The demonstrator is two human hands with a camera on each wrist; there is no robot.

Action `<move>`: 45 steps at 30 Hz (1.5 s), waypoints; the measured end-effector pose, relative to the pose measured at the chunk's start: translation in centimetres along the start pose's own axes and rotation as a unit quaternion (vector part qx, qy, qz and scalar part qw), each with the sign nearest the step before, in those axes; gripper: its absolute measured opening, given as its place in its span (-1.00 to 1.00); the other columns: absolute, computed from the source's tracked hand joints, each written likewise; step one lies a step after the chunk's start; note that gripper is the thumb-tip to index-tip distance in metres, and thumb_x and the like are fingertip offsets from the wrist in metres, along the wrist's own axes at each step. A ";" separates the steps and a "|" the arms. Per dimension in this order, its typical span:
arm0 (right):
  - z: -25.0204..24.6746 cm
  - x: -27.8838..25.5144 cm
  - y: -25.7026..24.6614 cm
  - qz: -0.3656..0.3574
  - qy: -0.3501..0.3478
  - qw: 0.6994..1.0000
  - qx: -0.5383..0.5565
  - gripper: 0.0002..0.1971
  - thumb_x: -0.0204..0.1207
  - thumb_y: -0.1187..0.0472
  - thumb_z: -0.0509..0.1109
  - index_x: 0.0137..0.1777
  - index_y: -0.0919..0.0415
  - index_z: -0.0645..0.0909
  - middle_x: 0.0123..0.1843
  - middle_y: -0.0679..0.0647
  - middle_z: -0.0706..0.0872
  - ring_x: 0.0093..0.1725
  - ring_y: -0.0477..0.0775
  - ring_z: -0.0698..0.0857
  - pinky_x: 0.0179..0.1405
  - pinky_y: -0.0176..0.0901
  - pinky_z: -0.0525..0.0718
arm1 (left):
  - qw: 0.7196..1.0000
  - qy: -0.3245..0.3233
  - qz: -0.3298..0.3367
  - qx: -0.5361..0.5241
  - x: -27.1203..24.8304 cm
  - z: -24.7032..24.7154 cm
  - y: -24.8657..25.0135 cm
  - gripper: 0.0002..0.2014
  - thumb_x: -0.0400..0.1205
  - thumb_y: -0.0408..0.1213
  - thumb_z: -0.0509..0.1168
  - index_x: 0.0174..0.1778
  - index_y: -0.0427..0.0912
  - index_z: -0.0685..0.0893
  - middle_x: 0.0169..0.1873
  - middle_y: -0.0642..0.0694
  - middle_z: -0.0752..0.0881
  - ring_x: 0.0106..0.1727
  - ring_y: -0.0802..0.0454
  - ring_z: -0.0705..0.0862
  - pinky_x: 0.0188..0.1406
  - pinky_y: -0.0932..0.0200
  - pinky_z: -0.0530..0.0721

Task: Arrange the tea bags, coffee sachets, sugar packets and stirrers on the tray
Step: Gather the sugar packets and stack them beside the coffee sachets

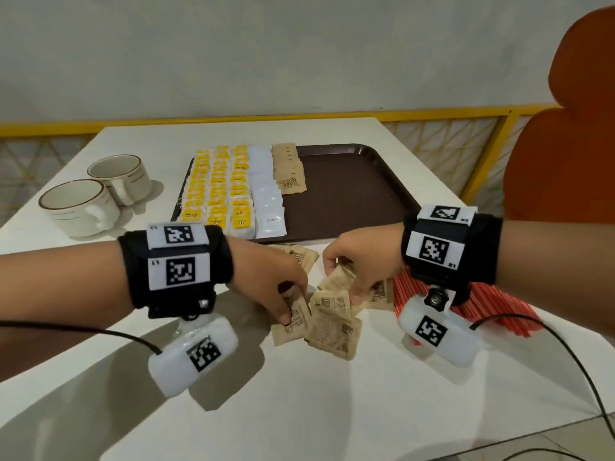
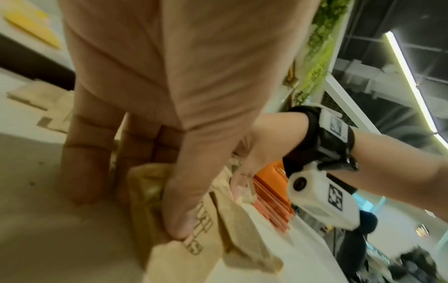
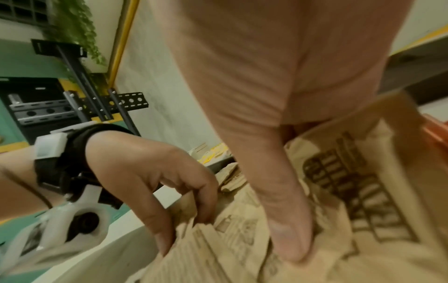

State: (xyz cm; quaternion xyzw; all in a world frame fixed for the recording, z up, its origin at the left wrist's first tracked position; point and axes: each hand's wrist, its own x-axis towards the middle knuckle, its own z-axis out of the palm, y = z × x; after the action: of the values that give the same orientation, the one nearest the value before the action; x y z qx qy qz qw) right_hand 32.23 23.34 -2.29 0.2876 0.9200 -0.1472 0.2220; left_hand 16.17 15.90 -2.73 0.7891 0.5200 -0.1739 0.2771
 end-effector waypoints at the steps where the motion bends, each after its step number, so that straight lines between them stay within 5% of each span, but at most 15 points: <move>1: -0.1 0.0 0.1 0.000 0.007 1.000 0.005 -0.61 0.34 0.13 0.62 0.10 0.04 0.55 -0.07 -0.10 0.64 -0.11 -0.05 0.65 -0.12 -0.17 0.70 | 0.999 0.000 0.005 -0.037 -0.3 -0.5 -0.3 -0.68 0.57 -0.13 0.41 0.23 -0.10 0.64 -0.06 0.02 0.71 -0.16 0.16 0.63 -0.19 0.36 0.57; 6: -1.3 -0.5 1.5 0.005 0.085 0.984 0.157 -0.66 0.39 0.25 0.59 0.15 0.25 0.65 0.03 0.09 0.75 -0.01 0.11 0.74 -0.33 -0.35 0.71 | 0.937 0.104 0.025 -0.333 -2.0 -2.4 -1.7 -0.81 0.54 -0.26 0.43 -0.01 -0.26 0.67 -0.18 -0.05 0.77 -0.15 0.04 0.74 -0.15 0.21 0.71; 9: -2.2 -0.7 2.2 0.013 0.178 0.930 0.320 -0.72 0.40 0.30 0.57 0.09 0.21 0.66 0.00 0.16 0.79 -0.01 0.18 0.78 -0.02 0.03 0.78 | 0.842 0.155 0.043 -0.514 -2.0 -1.4 -1.3 -0.75 0.45 -0.25 0.40 -0.01 -0.26 0.63 -0.05 -0.14 0.78 0.00 -0.03 0.78 0.08 0.09 0.76; 10: -2.2 -0.7 2.1 0.004 0.210 0.896 0.391 -0.78 0.43 0.33 0.53 0.06 0.21 0.65 -0.02 0.17 0.79 -0.05 0.14 0.79 0.02 0.06 0.77 | 0.803 0.163 0.054 -0.570 -1.8 -0.8 -1.0 -0.76 0.47 -0.28 0.37 0.02 -0.27 0.61 -0.01 -0.19 0.78 0.04 -0.07 0.77 0.13 0.04 0.73; 14: -1.0 0.2 -0.2 -0.056 0.240 0.663 0.707 -0.86 0.56 0.50 0.31 0.00 0.29 0.58 -0.13 0.19 0.75 -0.23 0.00 0.77 -0.28 -0.20 0.77 | 0.689 0.244 0.082 -0.677 -0.6 0.7 0.3 -0.70 0.55 -0.39 0.32 0.19 -0.38 0.59 0.06 -0.32 0.75 0.06 -0.14 0.77 0.04 0.07 0.77; 17: 0.0 1.3 -1.6 -0.075 0.262 0.627 0.729 -0.87 0.60 0.46 0.28 0.00 0.26 0.60 -0.10 0.15 0.76 -0.19 -0.01 0.77 -0.19 -0.20 0.79 | 0.662 0.316 0.071 -0.675 -0.3 1.0 0.3 -0.83 0.61 -0.46 0.28 0.10 -0.41 0.62 -0.04 -0.27 0.77 -0.05 -0.07 0.79 -0.11 0.17 0.79; 20: 0.3 1.5 -2.0 -0.072 0.218 0.672 0.704 -0.86 0.63 0.36 0.27 0.14 0.21 0.57 0.01 0.16 0.76 -0.11 0.08 0.77 -0.14 -0.05 0.75 | 0.646 0.341 0.058 -0.680 -0.6 1.4 -0.2 -0.87 0.62 -0.47 0.28 0.04 -0.39 0.64 -0.09 -0.24 0.79 -0.12 -0.04 0.80 -0.19 0.20 0.78; 22: 0.8 1.6 -2.0 -0.069 0.171 0.675 0.714 -0.76 0.65 0.32 0.27 0.28 0.18 0.51 0.10 0.20 0.74 -0.10 0.18 0.76 -0.25 -0.01 0.76 | 0.643 0.340 0.051 -0.684 -0.9 1.8 -0.3 -0.88 0.63 -0.45 0.27 0.04 -0.38 0.65 -0.12 -0.26 0.79 -0.19 -0.05 0.80 -0.25 0.21 0.78; 24: 1.4 1.7 -2.0 -0.091 0.160 0.636 0.750 -0.75 0.66 0.37 0.23 0.30 0.20 0.51 0.09 0.23 0.74 -0.15 0.20 0.77 -0.37 -0.08 0.77 | 0.639 0.348 0.051 -0.684 -1.1 2.2 -0.2 -0.89 0.64 -0.44 0.26 0.03 -0.37 0.64 -0.14 -0.28 0.79 -0.23 -0.08 0.78 -0.28 0.20 0.78; 28: 2.5 2.0 -1.3 -0.120 0.210 0.539 0.807 -0.71 0.65 0.44 0.18 0.34 0.37 0.50 0.21 0.37 0.70 -0.02 0.24 0.77 -0.25 -0.03 0.82 | 0.577 0.396 0.043 -0.713 -1.3 2.8 -0.5 -0.93 0.60 -0.43 0.30 -0.05 -0.34 0.55 -0.26 -0.24 0.78 -0.30 -0.07 0.79 -0.35 0.19 0.77; 31: 2.6 2.0 -0.4 -0.114 0.256 0.492 0.824 -0.75 0.64 0.47 0.19 0.26 0.35 0.55 0.11 0.33 0.73 -0.05 0.18 0.78 -0.30 -0.06 0.78 | 0.557 0.397 0.047 -0.728 -1.0 3.2 -0.9 -0.92 0.60 -0.46 0.29 -0.01 -0.33 0.58 -0.21 -0.22 0.78 -0.27 -0.03 0.79 -0.35 0.24 0.75; 35: 2.6 1.5 0.3 -0.129 0.277 0.498 0.811 -0.73 0.63 0.46 0.20 0.28 0.34 0.56 0.12 0.32 0.74 -0.07 0.13 0.80 -0.30 -0.13 0.75 | 0.597 0.396 0.027 -0.697 -0.6 3.8 -1.6 -0.73 0.54 -0.57 0.34 0.13 -0.29 0.61 -0.22 -0.22 0.75 -0.34 0.02 0.69 -0.45 0.27 0.66; 38: 2.7 1.2 0.4 -0.150 0.254 0.560 0.774 -0.70 0.60 0.47 0.22 0.31 0.40 0.53 0.23 0.39 0.69 0.03 0.18 0.77 -0.16 -0.02 0.81 | 0.641 0.394 0.003 -0.659 -0.4 4.1 -1.8 -0.72 0.45 -0.57 0.44 0.01 -0.25 0.60 -0.32 -0.21 0.77 -0.43 0.03 0.66 -0.54 0.28 0.58; 41: 2.9 1.0 0.1 -0.167 0.206 0.624 0.735 -0.74 0.56 0.50 0.25 0.23 0.40 0.56 0.22 0.41 0.69 0.09 0.22 0.74 0.08 0.07 0.77 | 0.651 0.415 -0.005 -0.635 -0.1 4.2 -1.8 -0.82 0.43 -0.50 0.48 -0.16 -0.26 0.63 -0.42 -0.20 0.73 -0.50 0.07 0.62 -0.56 0.31 0.55; 45: 3.2 0.8 -0.5 -0.179 0.176 0.659 0.709 -0.74 0.55 0.54 0.24 0.23 0.46 0.54 0.06 0.29 0.74 -0.04 0.09 0.78 -0.05 -0.11 0.78 | 0.643 0.451 0.003 -0.619 0.1 4.2 -1.6 -0.91 0.48 -0.45 0.45 -0.16 -0.26 0.69 -0.36 -0.18 0.74 -0.48 0.15 0.67 -0.53 0.33 0.57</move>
State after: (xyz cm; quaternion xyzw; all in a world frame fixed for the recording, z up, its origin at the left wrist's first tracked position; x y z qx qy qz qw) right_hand 32.39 22.05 -5.36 0.2082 0.5928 -0.7383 -0.2453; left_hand 14.83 13.80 -6.49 0.4161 0.5648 0.5662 0.4327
